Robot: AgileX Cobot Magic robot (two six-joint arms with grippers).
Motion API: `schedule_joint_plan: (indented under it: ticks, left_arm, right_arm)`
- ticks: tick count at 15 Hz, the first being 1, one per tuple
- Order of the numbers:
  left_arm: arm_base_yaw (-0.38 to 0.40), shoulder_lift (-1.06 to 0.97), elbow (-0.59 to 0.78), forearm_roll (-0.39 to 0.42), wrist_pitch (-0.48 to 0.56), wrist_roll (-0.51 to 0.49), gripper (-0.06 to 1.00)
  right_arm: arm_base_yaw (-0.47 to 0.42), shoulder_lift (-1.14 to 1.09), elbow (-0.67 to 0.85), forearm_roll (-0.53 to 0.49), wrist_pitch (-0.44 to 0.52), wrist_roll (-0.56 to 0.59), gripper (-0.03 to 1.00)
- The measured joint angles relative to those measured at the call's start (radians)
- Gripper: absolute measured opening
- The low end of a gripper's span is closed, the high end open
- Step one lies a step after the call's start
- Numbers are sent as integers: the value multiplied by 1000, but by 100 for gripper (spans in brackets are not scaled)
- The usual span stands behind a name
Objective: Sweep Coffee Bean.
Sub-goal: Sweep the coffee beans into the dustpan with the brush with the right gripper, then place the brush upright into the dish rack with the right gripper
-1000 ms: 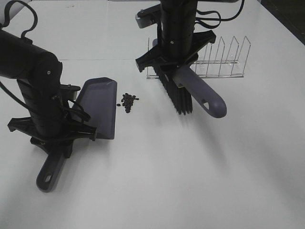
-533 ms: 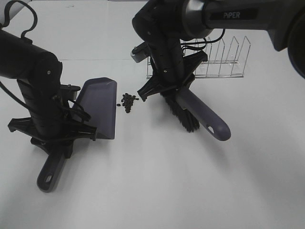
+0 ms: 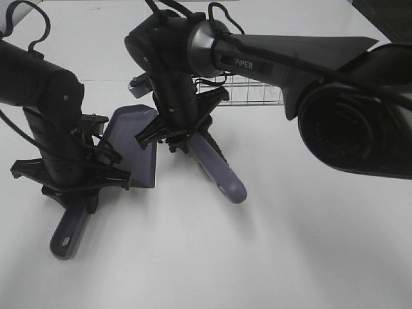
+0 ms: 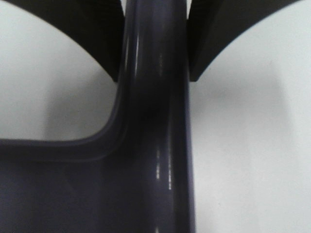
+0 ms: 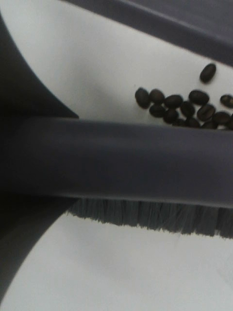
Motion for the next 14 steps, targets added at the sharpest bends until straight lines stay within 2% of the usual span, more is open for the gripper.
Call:
schedule_joint_plan:
  ticks: [4, 6, 11, 14]
  left_arm:
    - [0, 0, 0, -1, 0, 0, 35]
    - [0, 0, 0, -5, 0, -3, 35]
    - [0, 0, 0, -8, 0, -3, 35]
    - [0, 0, 0, -8, 0, -3, 35]
  right_arm:
    - [19, 50, -175, 174, 4, -23, 31]
    - [19, 56, -225, 218, 20, -31, 31]
    - [19, 48, -296, 226, 5, -31, 31]
    - [19, -14, -296, 126, 6, -31, 31]
